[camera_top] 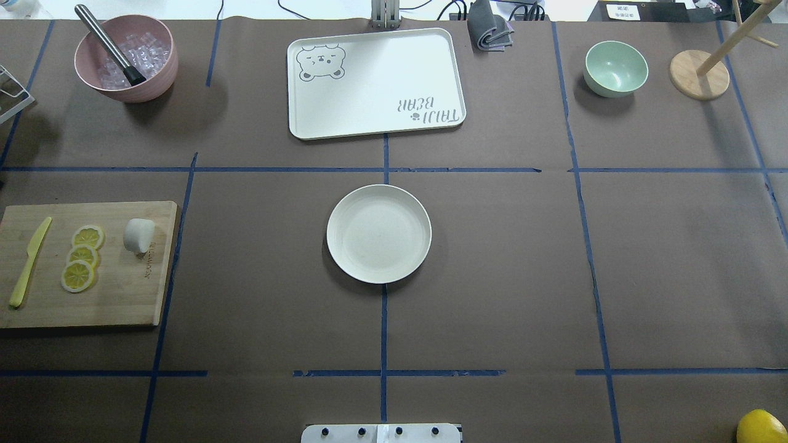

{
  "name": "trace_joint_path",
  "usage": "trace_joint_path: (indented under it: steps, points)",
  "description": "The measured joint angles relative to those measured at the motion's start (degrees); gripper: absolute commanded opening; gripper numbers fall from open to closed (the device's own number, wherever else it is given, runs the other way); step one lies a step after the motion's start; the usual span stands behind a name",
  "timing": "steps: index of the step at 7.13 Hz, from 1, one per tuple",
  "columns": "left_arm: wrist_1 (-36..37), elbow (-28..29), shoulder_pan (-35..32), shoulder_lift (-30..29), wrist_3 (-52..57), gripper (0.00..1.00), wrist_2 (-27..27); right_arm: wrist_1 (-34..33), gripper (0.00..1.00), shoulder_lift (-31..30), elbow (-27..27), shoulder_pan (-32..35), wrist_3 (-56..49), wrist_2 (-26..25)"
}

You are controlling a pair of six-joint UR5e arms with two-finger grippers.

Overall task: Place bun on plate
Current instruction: 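Reach the left gripper down to the white bun on the cutting board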

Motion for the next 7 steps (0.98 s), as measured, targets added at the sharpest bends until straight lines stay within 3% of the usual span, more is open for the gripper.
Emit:
trace_joint_path:
  steps: [3, 6, 7]
  points:
    - [-9.2, -1.4, 15.9, -1.1, -26.8, 1.0, 15.0, 0.0, 1.0, 0.0, 0.0, 0.0, 0.0, 0.0]
    - [-13.3, 0.4, 24.6, -2.7, -32.9, 1.0, 22.9, 0.0, 1.0, 0.1, -0.1, 0.0, 0.0, 0.0]
    - [-13.5, 1.8, 26.1, -3.5, -33.1, 0.78, 23.8, 0.0, 1.0, 0.1, -0.1, 0.0, 0.0, 0.0]
